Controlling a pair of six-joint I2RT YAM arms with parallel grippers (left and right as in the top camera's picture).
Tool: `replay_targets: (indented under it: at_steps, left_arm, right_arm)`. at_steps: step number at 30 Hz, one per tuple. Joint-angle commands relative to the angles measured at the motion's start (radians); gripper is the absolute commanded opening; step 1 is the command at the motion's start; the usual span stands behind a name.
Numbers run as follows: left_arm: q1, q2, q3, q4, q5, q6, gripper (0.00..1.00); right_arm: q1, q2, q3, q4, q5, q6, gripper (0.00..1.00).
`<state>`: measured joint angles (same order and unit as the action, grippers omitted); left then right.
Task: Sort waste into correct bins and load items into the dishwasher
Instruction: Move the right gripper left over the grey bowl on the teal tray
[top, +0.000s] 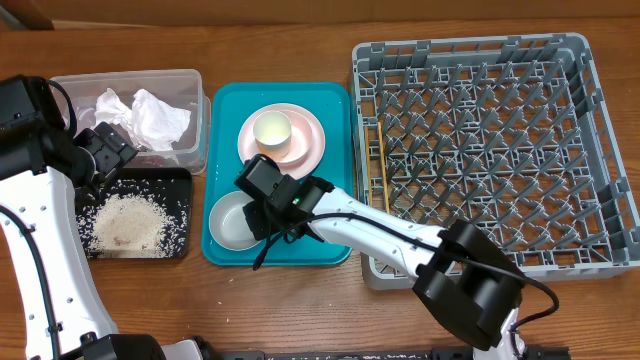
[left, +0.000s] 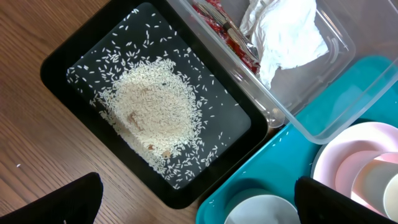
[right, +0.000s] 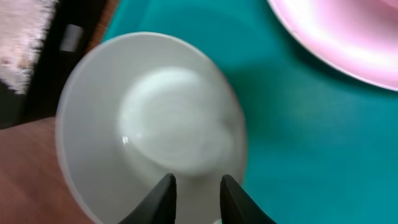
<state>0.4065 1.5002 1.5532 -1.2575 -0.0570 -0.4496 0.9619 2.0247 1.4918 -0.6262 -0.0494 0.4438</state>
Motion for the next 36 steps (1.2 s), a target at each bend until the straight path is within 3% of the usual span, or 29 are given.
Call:
replay_targets:
  at_steps: [1, 15, 20, 25, 36]
  left_arm:
    - [-0.001, 0.003, 0.015, 0.002, -0.002, 0.008, 1.0]
    - [-0.001, 0.003, 0.015, 0.002, -0.002, 0.008, 1.0]
    - [-0.001, 0.003, 0.015, 0.002, -0.002, 0.008, 1.0]
    - [-0.001, 0.003, 0.015, 0.001, -0.002, 0.008, 1.0]
    - [-0.001, 0.003, 0.015, 0.002, -0.002, 0.008, 1.0]
  right_arm:
    - [-0.002, 0.003, 0.0, -0.018, 0.132, -0.007, 0.25]
    - [-0.039, 0.003, 0.003, -0.121, 0.404, 0.055, 0.24]
    - [-0.044, -0.005, 0.02, -0.125, 0.286, 0.061, 0.27]
    - [-0.039, -0.024, 0.063, -0.128, 0.078, -0.02, 0.28]
    - [-0.031, -0.05, 0.063, -0.144, -0.017, -0.043, 0.28]
